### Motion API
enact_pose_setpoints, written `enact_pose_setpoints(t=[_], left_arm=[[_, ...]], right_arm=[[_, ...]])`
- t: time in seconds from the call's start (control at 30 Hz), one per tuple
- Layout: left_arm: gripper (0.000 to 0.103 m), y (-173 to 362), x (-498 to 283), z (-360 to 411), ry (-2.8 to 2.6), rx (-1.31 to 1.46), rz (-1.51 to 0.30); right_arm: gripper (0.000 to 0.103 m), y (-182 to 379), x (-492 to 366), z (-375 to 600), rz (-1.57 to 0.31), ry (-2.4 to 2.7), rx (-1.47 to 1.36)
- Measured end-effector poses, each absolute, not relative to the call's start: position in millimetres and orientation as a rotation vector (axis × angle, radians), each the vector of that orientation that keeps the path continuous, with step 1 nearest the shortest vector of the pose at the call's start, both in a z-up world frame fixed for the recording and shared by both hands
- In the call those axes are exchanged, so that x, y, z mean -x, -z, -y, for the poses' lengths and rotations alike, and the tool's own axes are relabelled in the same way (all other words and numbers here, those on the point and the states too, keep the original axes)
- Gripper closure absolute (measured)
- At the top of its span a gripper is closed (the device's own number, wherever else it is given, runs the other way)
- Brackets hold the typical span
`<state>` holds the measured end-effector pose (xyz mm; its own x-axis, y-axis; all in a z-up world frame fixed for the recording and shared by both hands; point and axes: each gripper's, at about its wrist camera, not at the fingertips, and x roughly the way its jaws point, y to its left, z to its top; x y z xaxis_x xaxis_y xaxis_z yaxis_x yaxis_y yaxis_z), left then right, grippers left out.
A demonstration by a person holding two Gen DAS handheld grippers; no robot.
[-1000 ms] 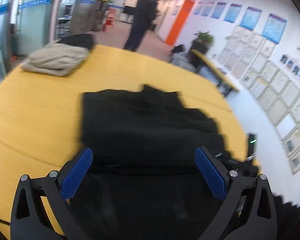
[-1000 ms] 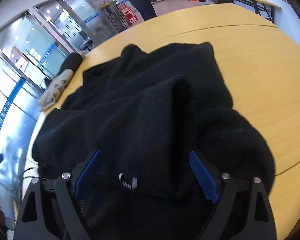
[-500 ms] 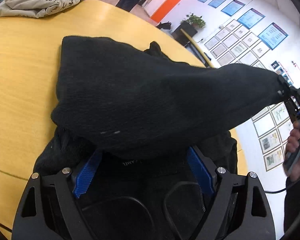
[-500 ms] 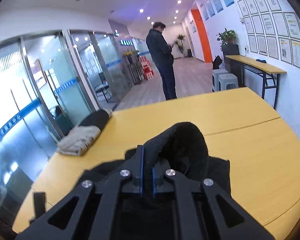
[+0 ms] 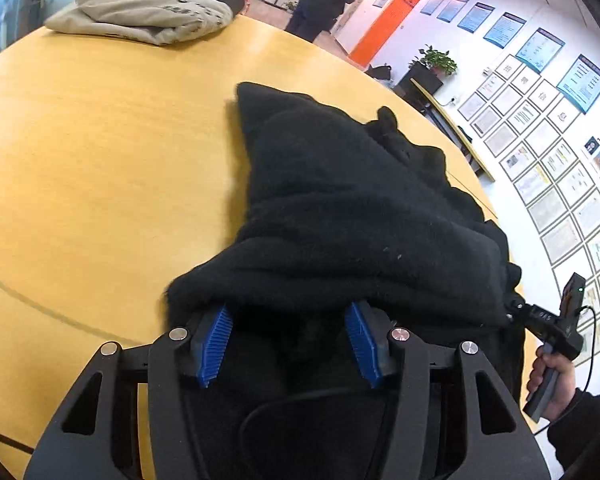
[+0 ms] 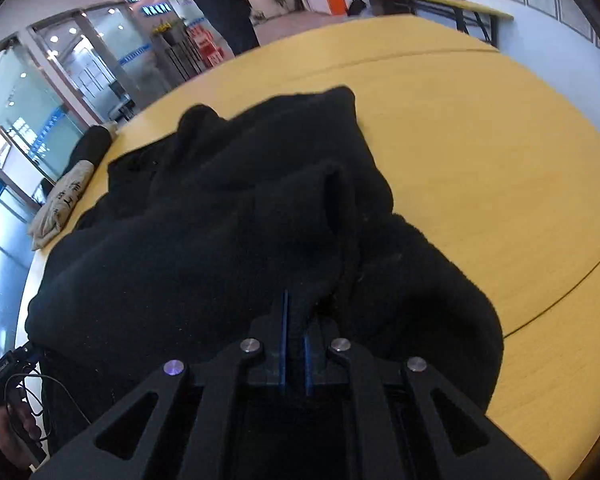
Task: Fold clothes
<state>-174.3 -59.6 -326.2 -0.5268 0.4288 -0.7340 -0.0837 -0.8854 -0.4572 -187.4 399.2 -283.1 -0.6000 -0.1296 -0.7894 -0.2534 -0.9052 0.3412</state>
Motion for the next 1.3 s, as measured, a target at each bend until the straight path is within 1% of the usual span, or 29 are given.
enact_pose_setpoints(t=[0.07,0.13,0.2,0.23,0.27,0.3,0.33,0.37,0.4,0.43,0.5,0.53,0.57,0.6,0.63,0.67,0.7,0.77,0.8,0.83,0.87,0.9,0.93,0.97,1.0,1.13,1.2,1.27,1.3], left_arm=[[0.052,335,175,68,-2.455,1.339,0.546],[0.054,331,168,67,-2.459,1.36,0.511],[0.05,317,154,66,-2.455,1.356,0.434],[0.045,302,147,63,-2.435,1.308,0.396],[0.043,286,143,58,-2.42,1.245,0.352],[0.038,269,139,52,-2.404,1.182,0.31],[0.031,251,138,46,-2.39,1.115,0.281],[0.025,240,142,39,-2.395,1.058,0.26],[0.014,228,146,31,-2.398,1.001,0.239],[0.007,217,151,24,-2.4,0.946,0.219],[0.006,223,181,7,-2.39,0.911,0.196],[0.006,241,198,1,-2.36,0.985,0.204],[0.007,260,214,-6,-2.329,1.059,0.212],[0.011,279,230,-13,-2.296,1.132,0.22],[0.018,297,246,-19,-2.263,1.203,0.226],[0.021,315,249,-20,-2.251,1.266,0.197],[0.028,323,244,-20,-2.274,1.218,0.145],[0.028,331,234,-16,-2.291,1.162,0.074],[0.03,332,229,-13,-2.288,1.152,0.054],[0.032,333,225,-10,-2.286,1.143,0.038],[0.034,332,227,-5,-2.283,1.144,0.066],[0.039,332,228,0,-2.28,1.148,0.098],[0.042,332,231,1,-2.278,1.151,0.11],[0.044,333,233,3,-2.276,1.154,0.121],[0.046,332,233,3,-2.281,1.152,0.112],[0.046,329,220,-2,-2.299,1.146,0.065],[0.047,329,220,-4,-2.301,1.143,0.074],[0.062,331,224,7,-2.324,1.161,0.124],[0.079,331,227,12,-2.335,1.17,0.149]], right_arm=[[0.097,283,182,-408,-0.672,-2.665,1.38],[0.097,281,176,-409,-0.61,-2.667,1.425],[0.092,268,171,-406,-0.506,-2.671,1.442],[0.084,258,171,-402,-0.446,-2.673,1.43],[0.079,251,173,-399,-0.4,-2.676,1.421],[0.07,253,178,-398,-0.395,-2.687,1.424],[0.06,255,182,-398,-0.391,-2.698,1.427],[0.056,257,187,-397,-0.386,-2.708,1.43],[0.047,259,192,-397,-0.381,-2.719,1.433],[0.04,261,197,-396,-0.376,-2.729,1.436],[0.035,265,206,-395,-0.366,-2.75,1.442],[0.035,267,211,-395,-0.361,-2.761,1.445],[0.035,269,216,-394,-0.356,-2.771,1.447],[0.035,271,220,-394,-0.35,-2.782,1.45],[0.036,273,225,-393,-0.345,-2.792,1.453],[0.037,275,230,-392,-0.34,-2.803,1.456],[0.038,277,235,-392,-0.335,-2.814,1.459],[0.056,280,242,-393,-0.328,-2.834,1.454],[0.07,279,239,-401,-0.339,-2.843,1.419],[0.071,276,235,-408,-0.343,-2.857,1.378],[0.069,266,232,-408,-0.328,-2.881,1.319],[0.058,257,229,-408,-0.313,-2.904,1.26],[0.034,247,226,-408,-0.298,-2.926,1.201],[0.024,239,225,-407,-0.283,-2.949,1.157],[0.018,236,231,-403,-0.272,-2.976,1.158],[0.02,248,275,-390,-0.174,-2.963,1.282],[0.02,261,293,-399,-0.258,-2.922,1.31],[0.027,274,310,-408,-0.341,-2.878,1.336],[0.033,281,319,-412,-0.381,-2.856,1.349]])
